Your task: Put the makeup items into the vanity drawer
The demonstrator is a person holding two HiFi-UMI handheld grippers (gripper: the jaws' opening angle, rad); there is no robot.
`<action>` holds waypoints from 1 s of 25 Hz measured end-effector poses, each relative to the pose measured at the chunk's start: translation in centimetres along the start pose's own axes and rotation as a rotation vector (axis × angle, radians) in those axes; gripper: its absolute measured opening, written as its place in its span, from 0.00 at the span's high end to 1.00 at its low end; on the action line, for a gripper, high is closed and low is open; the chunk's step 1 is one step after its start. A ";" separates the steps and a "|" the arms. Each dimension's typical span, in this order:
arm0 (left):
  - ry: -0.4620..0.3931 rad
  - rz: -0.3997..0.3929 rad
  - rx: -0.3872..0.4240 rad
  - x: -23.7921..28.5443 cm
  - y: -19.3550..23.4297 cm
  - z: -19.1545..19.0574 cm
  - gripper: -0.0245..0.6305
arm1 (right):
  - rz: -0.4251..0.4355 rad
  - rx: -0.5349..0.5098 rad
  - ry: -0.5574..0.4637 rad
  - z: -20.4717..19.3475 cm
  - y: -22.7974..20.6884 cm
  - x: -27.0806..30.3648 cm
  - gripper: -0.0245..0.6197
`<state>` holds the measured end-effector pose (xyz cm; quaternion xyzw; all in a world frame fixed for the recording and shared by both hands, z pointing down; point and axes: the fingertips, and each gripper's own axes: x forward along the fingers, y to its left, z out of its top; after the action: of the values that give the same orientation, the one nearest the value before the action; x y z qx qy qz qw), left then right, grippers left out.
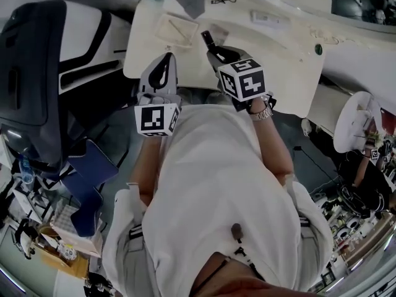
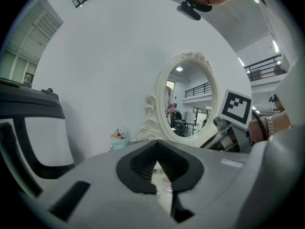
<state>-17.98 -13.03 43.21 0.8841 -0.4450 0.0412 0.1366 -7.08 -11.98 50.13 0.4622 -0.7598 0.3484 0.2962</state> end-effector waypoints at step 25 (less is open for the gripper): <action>0.044 0.025 -0.019 -1.9 9.5 -0.3 0.95 | 0.012 0.066 0.304 0.8 1.5 18.3 0.81</action>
<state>-26.66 -16.83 45.09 0.8760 -0.4532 0.0581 0.1542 -15.81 -21.17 63.37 0.4091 -0.6970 0.4410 0.3903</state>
